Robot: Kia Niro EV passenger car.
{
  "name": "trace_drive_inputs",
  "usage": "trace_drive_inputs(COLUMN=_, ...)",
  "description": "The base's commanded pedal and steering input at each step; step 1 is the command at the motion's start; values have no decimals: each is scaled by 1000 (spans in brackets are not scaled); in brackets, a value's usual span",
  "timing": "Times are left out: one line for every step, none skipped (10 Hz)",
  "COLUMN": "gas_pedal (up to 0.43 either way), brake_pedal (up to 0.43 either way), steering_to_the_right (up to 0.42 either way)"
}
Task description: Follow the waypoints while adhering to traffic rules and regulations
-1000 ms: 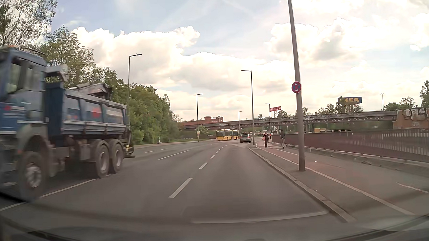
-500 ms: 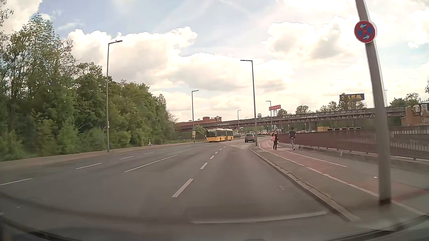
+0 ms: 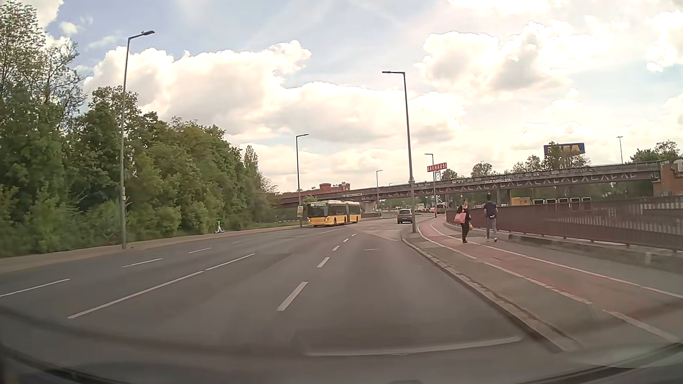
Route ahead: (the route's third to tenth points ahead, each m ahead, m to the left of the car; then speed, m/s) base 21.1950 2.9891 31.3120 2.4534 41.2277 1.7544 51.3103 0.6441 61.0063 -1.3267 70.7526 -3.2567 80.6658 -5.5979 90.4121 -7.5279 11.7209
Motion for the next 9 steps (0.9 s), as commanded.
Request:
trace_drive_inputs(gas_pedal=157, brake_pedal=18, steering_to_the_right=3)
trace_drive_inputs(gas_pedal=157, brake_pedal=18, steering_to_the_right=3)
trace_drive_inputs(gas_pedal=157, brake_pedal=18, steering_to_the_right=3)
trace_drive_inputs(gas_pedal=157, brake_pedal=18, steering_to_the_right=3)
trace_drive_inputs(gas_pedal=157, brake_pedal=18, steering_to_the_right=3)
trace_drive_inputs(gas_pedal=157, brake_pedal=18, steering_to_the_right=3)
trace_drive_inputs(gas_pedal=157, brake_pedal=18, steering_to_the_right=3)
trace_drive_inputs(gas_pedal=157, brake_pedal=18, steering_to_the_right=3)
trace_drive_inputs(gas_pedal=157, brake_pedal=18, steering_to_the_right=3)
